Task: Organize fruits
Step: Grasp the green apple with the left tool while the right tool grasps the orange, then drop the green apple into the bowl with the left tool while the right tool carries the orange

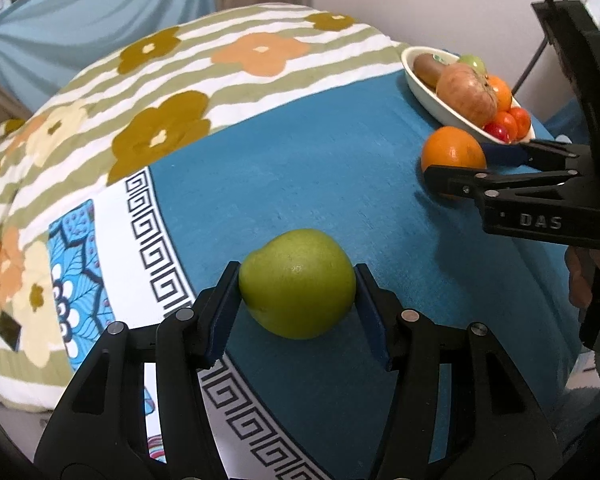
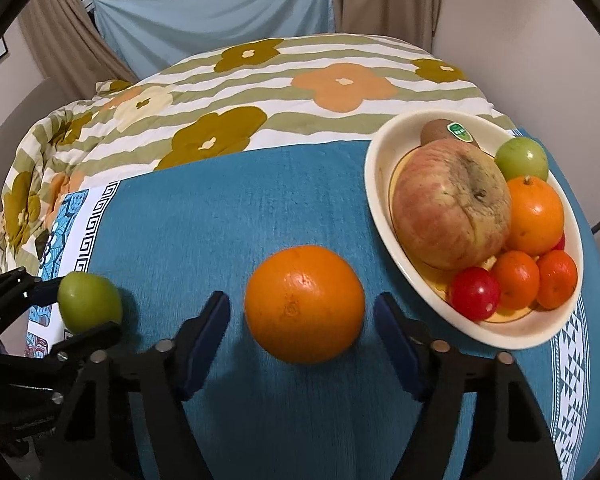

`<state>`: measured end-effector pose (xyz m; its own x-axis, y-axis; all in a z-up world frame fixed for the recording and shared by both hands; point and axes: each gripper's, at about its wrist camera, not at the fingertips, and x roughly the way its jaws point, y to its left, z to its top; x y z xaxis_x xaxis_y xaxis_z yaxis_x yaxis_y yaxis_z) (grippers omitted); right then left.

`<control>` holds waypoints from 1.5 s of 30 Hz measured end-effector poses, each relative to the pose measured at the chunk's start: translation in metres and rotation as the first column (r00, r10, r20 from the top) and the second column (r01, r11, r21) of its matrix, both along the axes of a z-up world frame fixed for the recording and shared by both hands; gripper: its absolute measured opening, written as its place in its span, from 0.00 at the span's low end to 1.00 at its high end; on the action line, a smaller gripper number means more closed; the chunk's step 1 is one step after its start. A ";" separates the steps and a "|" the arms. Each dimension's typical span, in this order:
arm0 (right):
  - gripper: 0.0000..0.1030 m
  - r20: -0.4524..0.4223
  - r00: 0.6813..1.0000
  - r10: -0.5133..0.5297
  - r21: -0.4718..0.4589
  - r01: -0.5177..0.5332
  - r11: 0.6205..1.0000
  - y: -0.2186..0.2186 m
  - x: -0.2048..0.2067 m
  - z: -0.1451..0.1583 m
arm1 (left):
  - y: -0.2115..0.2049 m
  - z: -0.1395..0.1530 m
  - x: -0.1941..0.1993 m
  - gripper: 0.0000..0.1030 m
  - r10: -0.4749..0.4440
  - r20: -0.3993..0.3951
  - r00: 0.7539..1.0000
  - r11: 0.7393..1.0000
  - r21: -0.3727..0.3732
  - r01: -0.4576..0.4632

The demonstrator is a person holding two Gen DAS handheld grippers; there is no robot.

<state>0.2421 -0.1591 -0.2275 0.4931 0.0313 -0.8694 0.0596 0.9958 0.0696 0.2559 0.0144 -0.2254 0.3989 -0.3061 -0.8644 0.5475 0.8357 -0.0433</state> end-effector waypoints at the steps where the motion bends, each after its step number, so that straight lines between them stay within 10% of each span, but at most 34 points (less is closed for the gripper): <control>1: 0.54 0.000 1.000 0.009 -0.008 -0.009 1.000 0.000 0.000 0.000 | 0.001 0.002 -0.001 0.58 0.008 0.006 1.000 1.000 0.000 -0.008; 20: 0.53 0.061 0.989 0.138 0.047 -0.141 0.989 -0.020 -0.026 0.052 | -0.016 0.063 -0.030 0.58 0.163 0.060 0.985 0.987 -0.019 -0.163; 45: 0.53 0.110 0.978 0.177 0.029 -0.181 0.983 -0.171 -0.011 0.100 | -0.189 0.112 0.004 0.58 0.173 0.108 0.979 0.980 -0.116 -0.160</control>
<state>0.2308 -0.3297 -0.1274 0.5658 0.1601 -0.8088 -0.1289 0.9861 0.1050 0.2594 -0.1750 -0.1139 0.5486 -0.3143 -0.7748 0.4076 0.9096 -0.0804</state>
